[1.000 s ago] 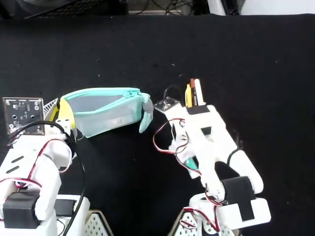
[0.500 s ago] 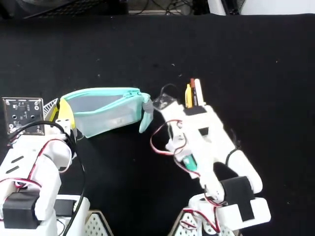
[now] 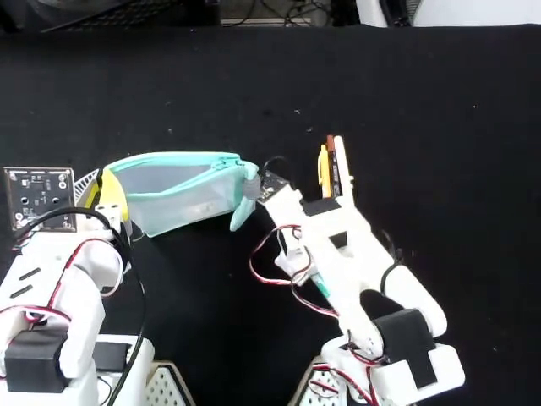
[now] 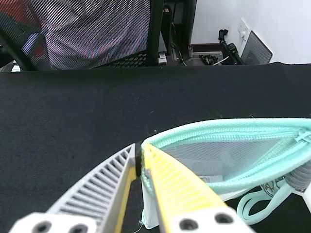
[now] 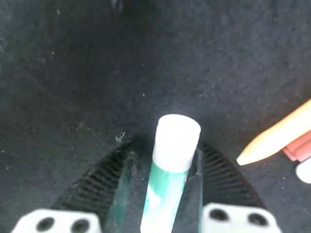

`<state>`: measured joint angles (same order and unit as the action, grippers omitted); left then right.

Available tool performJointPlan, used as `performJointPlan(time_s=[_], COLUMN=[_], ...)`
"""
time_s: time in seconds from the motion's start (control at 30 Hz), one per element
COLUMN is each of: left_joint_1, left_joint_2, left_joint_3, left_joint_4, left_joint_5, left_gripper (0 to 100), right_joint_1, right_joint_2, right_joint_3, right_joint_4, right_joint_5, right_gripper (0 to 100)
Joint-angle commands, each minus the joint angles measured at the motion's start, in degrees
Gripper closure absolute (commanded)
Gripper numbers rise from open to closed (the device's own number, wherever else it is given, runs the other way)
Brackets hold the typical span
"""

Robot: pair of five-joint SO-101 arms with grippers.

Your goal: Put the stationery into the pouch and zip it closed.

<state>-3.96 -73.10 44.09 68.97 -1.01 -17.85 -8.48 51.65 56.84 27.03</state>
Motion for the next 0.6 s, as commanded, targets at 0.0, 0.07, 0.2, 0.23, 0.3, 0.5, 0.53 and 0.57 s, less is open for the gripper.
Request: performJointPlan(time_s=[0.0, 0.07, 0.2, 0.23, 0.3, 0.5, 0.53, 0.57], left_joint_1=[0.5, 0.6, 0.6, 0.6, 0.6, 0.6, 0.6, 0.6], left_joint_2=[1.3, 1.7, 1.7, 1.7, 1.7, 1.7, 1.7, 1.7], left_joint_3=[9.6, 9.5, 9.5, 9.4, 9.4, 9.6, 9.6, 9.6], left_joint_4=[1.1, 0.9, 0.9, 0.9, 0.9, 0.8, 0.8, 0.8], left_joint_5=[0.5, 0.5, 0.5, 0.5, 0.5, 0.4, 0.4, 0.4], left_gripper=[97, 97, 96, 96, 96, 96, 96, 96], right_joint_1=[-1.8, -1.8, -1.8, -1.8, -1.8, -1.7, -1.8, -1.8], right_joint_2=[0.4, 0.4, 0.0, 0.0, 0.0, 0.2, 0.3, 0.3], right_joint_3=[-0.5, -0.6, -0.6, -0.6, -0.6, -1.3, -1.4, -1.5], right_joint_4=[-3.2, -3.3, -3.2, -3.3, -4.6, -5.7, -5.7, -5.7], right_joint_5=[0.3, 0.3, 0.3, 0.3, -0.1, -0.2, -0.2, -0.2], right_gripper=[81.1, 81.1, 80.9, 80.8, 80.8, 80.8, 80.8, 80.8])
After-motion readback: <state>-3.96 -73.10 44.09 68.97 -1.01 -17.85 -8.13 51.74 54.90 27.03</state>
